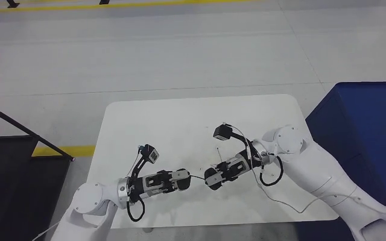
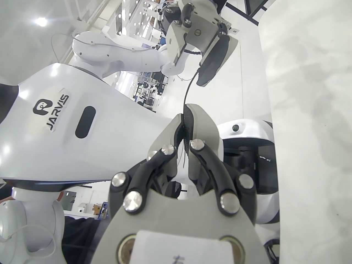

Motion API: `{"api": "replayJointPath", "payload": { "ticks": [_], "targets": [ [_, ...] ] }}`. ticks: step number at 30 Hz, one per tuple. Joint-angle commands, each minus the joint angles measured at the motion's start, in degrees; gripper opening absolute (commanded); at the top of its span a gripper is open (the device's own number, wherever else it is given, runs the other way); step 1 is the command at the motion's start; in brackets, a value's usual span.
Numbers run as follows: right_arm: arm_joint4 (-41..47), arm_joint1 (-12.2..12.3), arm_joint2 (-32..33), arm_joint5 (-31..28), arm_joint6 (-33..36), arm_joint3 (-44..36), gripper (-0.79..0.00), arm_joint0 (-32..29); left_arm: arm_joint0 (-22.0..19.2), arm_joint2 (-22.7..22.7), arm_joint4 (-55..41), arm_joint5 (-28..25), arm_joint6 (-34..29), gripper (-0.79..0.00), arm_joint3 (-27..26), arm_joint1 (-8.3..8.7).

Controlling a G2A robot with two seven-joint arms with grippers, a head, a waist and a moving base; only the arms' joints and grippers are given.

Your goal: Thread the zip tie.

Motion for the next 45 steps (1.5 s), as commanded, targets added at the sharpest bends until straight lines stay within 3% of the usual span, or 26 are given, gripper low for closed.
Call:
{"api": "replayJointPath", "payload": {
  "ticks": [1, 9, 16, 17, 18, 28, 29, 30, 45],
  "targets": [
    [-0.11, -0.1, 0.24, 0.11, 0.11, 0.01, -0.785, -0.13, 0.05, -0.01, 0.03, 0.01, -0.03, -0.616, -0.07, 0.11],
    [-0.61, -0.49, 1.27, 0.96, 0.96, -0.23, -0.785, -0.62, 0.33, 0.14, -0.38, -0.06, -0.1, -0.594, -0.32, 0.51],
    [-1.38, -0.89, 1.84, 1.41, 1.4, -0.5, -0.785, -1.08, 0.46, 0.66, -0.11, -0.33, -0.11, -0.686, -0.69, 0.83],
    [-1.49, -0.95, 1.93, 1.5, 1.5, -0.55, -0.785, -1.12, 0.46, 0.69, -0.07, -0.39, -0.06, -0.711, -0.69, 0.88],
    [-1.56, -1.0, 2.02, 1.58, 1.57, -0.59, -0.785, -1.18, 0.48, 0.7, -0.1, -0.42, -0.02, -0.785, -0.72, 0.92],
    [-2.06, -1.39, 2.97, 2.26, 2.26, -0.87, -0.785, -2.11, 0.88, 0.7, -0.6, -1.06, -0.07, -0.785, -0.97, 1.39],
    [-1.91, -1.42, 3.13, 2.27, 2.27, -0.95, -0.456, -2.21, 0.95, 0.69, -0.63, -1.16, -0.08, -0.785, -0.99, 1.44],
    [-1.45, -1.46, 3.27, 2.35, 2.36, -1.4, 0.0, -2.37, 1.02, 0.66, -0.72, -1.28, -0.02, -0.785, -1.04, 1.48],
    [3.07, -2.84, 3.44, 4.42, -0.76, -0.84, 0.0, -3.75, 2.79, 0.41, -2.17, -2.91, -0.02, -0.785, -2.78, 2.13]
  ]
}}
